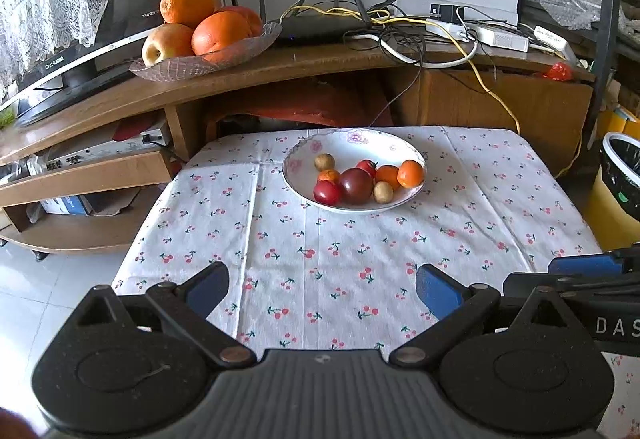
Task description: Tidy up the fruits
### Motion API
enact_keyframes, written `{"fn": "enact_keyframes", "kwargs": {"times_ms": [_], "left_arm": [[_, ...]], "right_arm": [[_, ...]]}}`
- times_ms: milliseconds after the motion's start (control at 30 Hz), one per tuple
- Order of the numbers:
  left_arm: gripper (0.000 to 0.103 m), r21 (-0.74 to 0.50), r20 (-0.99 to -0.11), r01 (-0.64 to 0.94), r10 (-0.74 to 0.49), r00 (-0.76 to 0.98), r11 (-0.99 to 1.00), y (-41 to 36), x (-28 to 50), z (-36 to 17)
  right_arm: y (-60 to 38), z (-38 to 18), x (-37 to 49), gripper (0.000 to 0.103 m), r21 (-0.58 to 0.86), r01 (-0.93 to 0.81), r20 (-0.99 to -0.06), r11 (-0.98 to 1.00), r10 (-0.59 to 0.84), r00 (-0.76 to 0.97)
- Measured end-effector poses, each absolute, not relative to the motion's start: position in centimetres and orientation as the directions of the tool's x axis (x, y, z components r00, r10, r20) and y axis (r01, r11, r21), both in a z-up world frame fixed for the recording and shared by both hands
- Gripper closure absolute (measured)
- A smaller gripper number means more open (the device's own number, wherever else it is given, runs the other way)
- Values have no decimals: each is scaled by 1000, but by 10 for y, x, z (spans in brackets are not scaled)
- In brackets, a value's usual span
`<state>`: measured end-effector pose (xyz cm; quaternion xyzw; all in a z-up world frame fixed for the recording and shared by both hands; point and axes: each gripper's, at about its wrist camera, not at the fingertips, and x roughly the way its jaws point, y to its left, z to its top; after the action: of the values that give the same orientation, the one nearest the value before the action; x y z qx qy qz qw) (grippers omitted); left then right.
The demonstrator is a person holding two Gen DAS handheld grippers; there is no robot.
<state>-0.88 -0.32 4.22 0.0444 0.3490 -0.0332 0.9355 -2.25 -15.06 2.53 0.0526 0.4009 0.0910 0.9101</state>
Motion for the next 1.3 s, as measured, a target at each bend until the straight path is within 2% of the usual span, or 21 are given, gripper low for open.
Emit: {"fn": "enact_keyframes", "kwargs": {"times_ms": [1300], "left_arm": [[0, 90, -684, 90, -4, 729, 992, -10, -40, 33]], "right_arm": [[-150, 15, -53, 63, 147, -111, -752, 983, 184, 633]]}}
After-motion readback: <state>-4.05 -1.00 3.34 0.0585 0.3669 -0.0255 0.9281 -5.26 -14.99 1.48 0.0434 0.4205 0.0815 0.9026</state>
